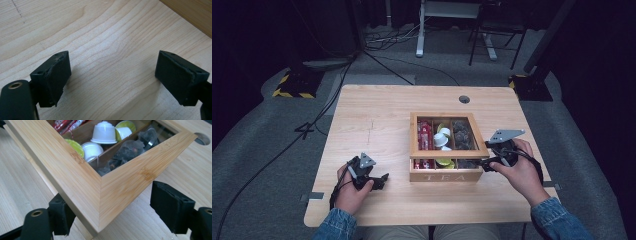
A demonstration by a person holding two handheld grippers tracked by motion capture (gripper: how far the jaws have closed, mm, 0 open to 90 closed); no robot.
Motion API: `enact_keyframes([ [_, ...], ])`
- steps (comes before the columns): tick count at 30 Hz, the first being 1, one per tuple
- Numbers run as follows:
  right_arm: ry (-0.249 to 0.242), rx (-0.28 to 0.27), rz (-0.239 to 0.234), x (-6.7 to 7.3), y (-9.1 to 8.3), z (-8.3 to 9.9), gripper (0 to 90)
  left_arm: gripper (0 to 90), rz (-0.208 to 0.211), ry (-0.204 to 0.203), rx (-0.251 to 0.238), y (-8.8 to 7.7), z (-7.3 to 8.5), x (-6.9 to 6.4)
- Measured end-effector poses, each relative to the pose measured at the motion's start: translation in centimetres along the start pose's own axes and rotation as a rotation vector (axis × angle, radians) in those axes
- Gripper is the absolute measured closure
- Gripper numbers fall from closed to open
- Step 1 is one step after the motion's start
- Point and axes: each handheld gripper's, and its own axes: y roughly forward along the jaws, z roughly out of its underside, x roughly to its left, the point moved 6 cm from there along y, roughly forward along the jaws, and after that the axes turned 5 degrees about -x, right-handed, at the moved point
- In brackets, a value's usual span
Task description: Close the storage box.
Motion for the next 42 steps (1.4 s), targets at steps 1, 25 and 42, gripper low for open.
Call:
enact_keyframes([
  [1,0.000,0.000,0.000,0.0,0.0,0.0,25.2,13.6,0.000,0.000,0.000,0.0,0.0,0.0],
  [25,-0.009,0.130,-0.070,0.8,1.0,2.1,26.9,13.4,0.002,0.005,0.000,0.1,-0.1,0.0],
  [42,-0.012,0.133,-0.096,1.2,0.2,2.5,26.5,13.3,0.003,0.000,-0.001,0.1,-0.1,0.0],
])
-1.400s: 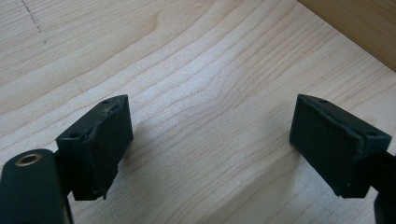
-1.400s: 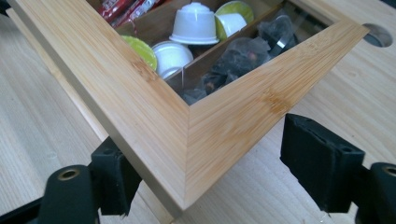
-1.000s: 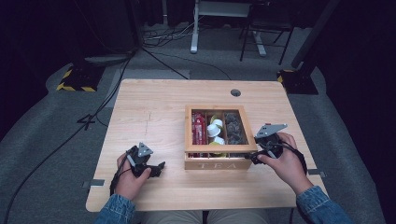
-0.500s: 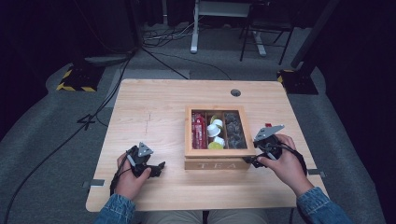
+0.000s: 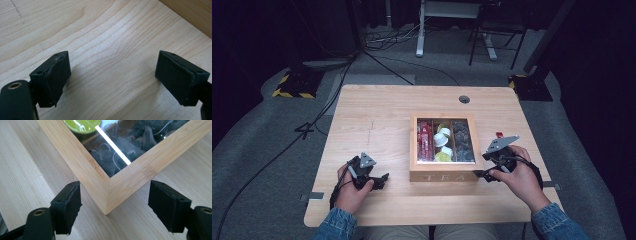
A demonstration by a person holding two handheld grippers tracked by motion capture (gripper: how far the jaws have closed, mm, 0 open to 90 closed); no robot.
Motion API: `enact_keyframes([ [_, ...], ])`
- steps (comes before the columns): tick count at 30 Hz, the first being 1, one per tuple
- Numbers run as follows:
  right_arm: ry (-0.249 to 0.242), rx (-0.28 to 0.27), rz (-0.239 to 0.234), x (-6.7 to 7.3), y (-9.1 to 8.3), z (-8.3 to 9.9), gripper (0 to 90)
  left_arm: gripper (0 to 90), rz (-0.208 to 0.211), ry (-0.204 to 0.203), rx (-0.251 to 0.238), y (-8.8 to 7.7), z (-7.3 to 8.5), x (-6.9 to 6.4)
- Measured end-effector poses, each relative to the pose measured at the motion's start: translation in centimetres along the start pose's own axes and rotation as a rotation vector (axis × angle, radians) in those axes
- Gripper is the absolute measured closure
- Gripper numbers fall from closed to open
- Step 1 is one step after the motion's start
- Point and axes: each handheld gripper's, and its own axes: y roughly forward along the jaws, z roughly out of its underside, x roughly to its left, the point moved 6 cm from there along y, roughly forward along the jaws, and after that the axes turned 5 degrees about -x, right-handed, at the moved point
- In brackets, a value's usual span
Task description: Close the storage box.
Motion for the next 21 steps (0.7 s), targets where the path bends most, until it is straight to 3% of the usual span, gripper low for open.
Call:
enact_keyframes([
  [7,0.024,-0.077,0.015,-0.5,-1.5,-0.7,26.3,13.4,-0.001,0.005,0.001,0.0,0.0,0.0],
  [11,0.069,-0.145,0.050,-1.6,-3.0,-1.0,26.3,13.4,0.001,0.003,0.003,-0.2,0.2,0.0],
  [20,0.123,-0.190,0.096,-2.9,-4.9,-0.3,26.3,13.4,0.002,0.002,0.001,-0.3,0.2,0.0],
  [21,0.151,-0.198,0.118,-3.3,-5.5,0.0,26.3,13.4,0.003,0.006,0.003,-0.3,0.3,0.0],
])
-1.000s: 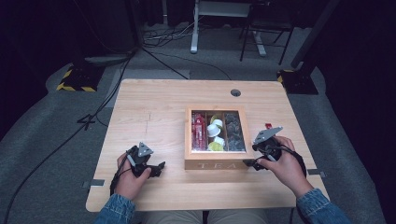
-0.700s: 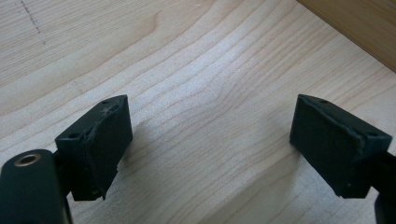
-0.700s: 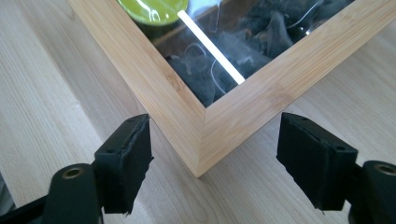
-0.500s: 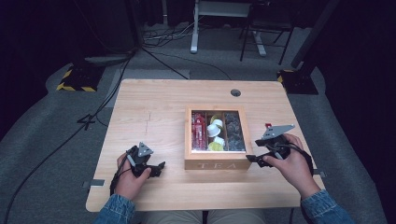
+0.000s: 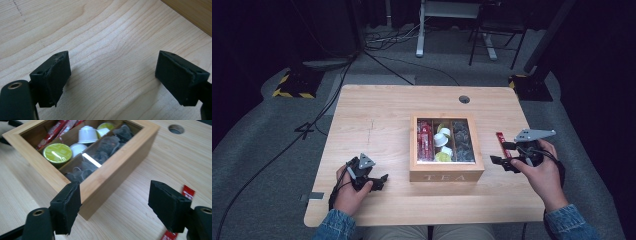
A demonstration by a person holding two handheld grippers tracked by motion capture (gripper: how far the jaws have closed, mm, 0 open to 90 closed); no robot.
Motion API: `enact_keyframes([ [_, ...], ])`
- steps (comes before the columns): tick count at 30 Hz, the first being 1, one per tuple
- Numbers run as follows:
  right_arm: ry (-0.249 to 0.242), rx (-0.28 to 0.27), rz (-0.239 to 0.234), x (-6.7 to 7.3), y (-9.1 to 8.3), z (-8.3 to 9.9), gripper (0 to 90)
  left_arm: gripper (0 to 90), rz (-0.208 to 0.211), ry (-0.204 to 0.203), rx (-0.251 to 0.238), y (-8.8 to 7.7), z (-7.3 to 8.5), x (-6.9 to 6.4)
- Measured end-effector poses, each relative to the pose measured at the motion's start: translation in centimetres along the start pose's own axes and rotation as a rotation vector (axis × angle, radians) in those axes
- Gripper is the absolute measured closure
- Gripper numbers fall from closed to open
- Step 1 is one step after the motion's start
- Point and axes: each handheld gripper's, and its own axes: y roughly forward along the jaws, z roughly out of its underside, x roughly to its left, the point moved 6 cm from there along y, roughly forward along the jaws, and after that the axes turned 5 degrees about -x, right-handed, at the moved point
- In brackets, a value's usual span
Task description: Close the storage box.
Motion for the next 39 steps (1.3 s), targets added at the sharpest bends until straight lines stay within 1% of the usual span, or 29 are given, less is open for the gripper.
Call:
enact_keyframes([
  [2,0.017,-0.007,0.015,-0.4,-0.5,0.2,26.4,13.4,-0.003,-0.003,0.000,0.0,0.0,0.0],
  [3,0.017,-0.007,0.015,-0.4,-0.5,0.2,26.4,13.4,-0.003,-0.003,0.000,0.0,0.0,0.0],
  [4,0.031,-0.024,0.034,-1.0,-1.0,0.4,26.4,13.4,-0.003,-0.003,0.001,0.0,0.0,0.0],
  [6,0.043,-0.031,0.045,-1.4,-1.4,0.8,26.7,13.4,-0.002,-0.003,0.001,0.0,0.0,0.0],
  [9,0.080,-0.018,0.059,-2.0,-1.9,1.6,26.9,13.3,0.000,-0.001,0.003,0.0,0.0,0.0],
  [10,0.080,-0.018,0.059,-2.0,-1.9,1.6,26.9,13.3,0.000,-0.001,0.003,0.0,0.0,0.0],
  [11,0.097,-0.018,0.074,-2.5,-2.3,2.2,26.9,13.2,0.002,-0.002,0.004,0.0,0.0,0.0],
  [17,0.123,-0.014,0.087,-3.6,-3.2,3.8,26.4,12.7,0.001,-0.005,-0.002,0.1,-0.1,0.0],
  [20,0.134,-0.003,0.098,-4.2,-3.4,4.8,26.4,12.3,0.001,0.003,-0.002,0.2,-0.2,0.1],
  [22,0.142,0.001,0.100,-4.3,-3.4,5.0,26.4,11.9,0.003,-0.004,0.000,0.2,-0.2,0.0],
  [23,0.173,0.023,0.109,-4.6,-3.2,5.9,26.6,11.7,0.002,0.005,0.005,0.2,-0.2,0.1],
  [24,0.173,0.023,0.109,-4.6,-3.2,5.9,26.6,11.7,0.002,0.005,0.005,0.2,-0.2,0.1],
  [25,0.196,0.032,0.109,-4.8,-3.0,6.8,26.4,11.7,0.002,0.005,0.004,0.3,-0.2,0.1],
  [26,0.196,0.032,0.109,-4.8,-3.0,6.8,26.4,11.6,0.002,0.005,0.004,0.3,-0.2,0.1],
  [27,0.210,0.040,0.109,-5.0,-2.8,7.5,26.3,11.7,0.002,0.005,0.004,0.3,-0.2,0.1],
  [29,0.211,0.036,0.110,-5.2,-2.7,7.8,26.3,11.7,0.002,0.005,0.005,0.3,-0.2,0.1],
  [30,0.221,0.038,0.109,-5.5,-2.5,8.5,26.0,11.6,0.002,0.005,0.004,0.3,-0.2,0.1],
  [32,0.223,0.037,0.107,-5.6,-2.4,8.7,26.0,11.7,0.002,0.006,0.005,0.3,-0.2,0.1],
  [33,0.230,0.041,0.103,-5.9,-2.1,9.5,26.0,11.7,0.001,0.005,0.004,0.3,-0.2,0.1],
  [34,0.228,0.043,0.104,-6.0,-2.0,9.7,26.0,11.6,0.002,0.005,0.007,0.3,-0.2,0.1],
  [36,0.240,0.046,0.102,-6.2,-1.8,10.4,26.0,11.7,0.002,0.005,0.006,0.3,-0.2,0.1],
  [38,0.243,0.048,0.100,-6.3,-1.7,10.6,26.0,11.6,0.001,0.005,0.004,0.3,-0.2,0.1],
  [39,0.253,0.053,0.093,-6.4,-1.4,11.3,26.0,11.7,0.002,0.005,0.004,0.3,-0.2,0.1],
])
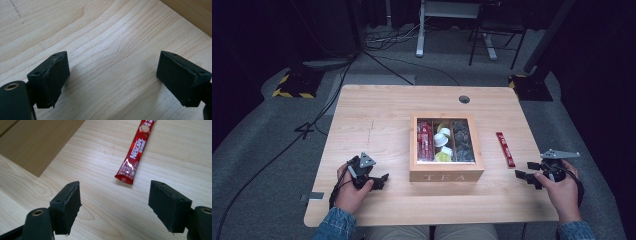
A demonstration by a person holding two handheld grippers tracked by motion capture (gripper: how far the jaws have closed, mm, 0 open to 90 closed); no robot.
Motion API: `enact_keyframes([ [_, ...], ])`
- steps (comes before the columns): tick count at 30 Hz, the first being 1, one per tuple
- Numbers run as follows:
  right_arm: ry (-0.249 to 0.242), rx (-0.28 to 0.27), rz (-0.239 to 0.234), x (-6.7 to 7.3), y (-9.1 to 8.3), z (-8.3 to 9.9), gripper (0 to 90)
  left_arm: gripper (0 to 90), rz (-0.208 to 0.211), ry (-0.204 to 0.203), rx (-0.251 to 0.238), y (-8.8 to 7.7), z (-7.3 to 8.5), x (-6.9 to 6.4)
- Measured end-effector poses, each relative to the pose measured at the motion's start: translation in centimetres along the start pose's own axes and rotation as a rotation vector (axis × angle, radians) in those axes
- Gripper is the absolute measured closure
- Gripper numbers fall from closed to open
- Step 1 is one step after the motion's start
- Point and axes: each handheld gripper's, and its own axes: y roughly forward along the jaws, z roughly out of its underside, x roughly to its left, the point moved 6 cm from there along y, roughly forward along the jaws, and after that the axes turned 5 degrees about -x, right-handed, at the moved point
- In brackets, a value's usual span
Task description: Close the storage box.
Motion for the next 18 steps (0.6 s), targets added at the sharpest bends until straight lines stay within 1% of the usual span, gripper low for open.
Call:
enact_keyframes([
  [2,0.013,-0.004,-0.004,-0.1,0.3,0.6,26.0,11.6,0.001,0.001,0.003,0.0,0.0,0.0],
  [3,0.013,-0.004,-0.004,-0.1,0.3,0.6,26.0,11.6,0.001,0.001,0.003,0.0,0.0,0.0],
  [4,0.018,-0.007,-0.011,-0.2,0.6,1.1,26.0,11.6,0.001,0.001,0.003,0.0,0.0,0.0],
  [7,0.024,-0.013,-0.015,-0.1,0.9,1.6,26.0,11.7,0.001,0.001,0.002,0.0,0.0,0.0],
  [8,0.022,-0.016,-0.018,-0.1,1.2,2.1,26.0,11.7,0.000,0.001,0.001,0.0,0.0,0.0],
  [11,0.008,-0.008,-0.013,-0.2,1.6,2.7,26.0,11.7,-0.001,-0.002,-0.002,0.0,0.0,0.0],
  [18,-0.012,-0.032,0.002,-0.4,2.1,3.0,24.7,11.6,0.000,-0.001,0.001,0.0,0.0,0.0],
])
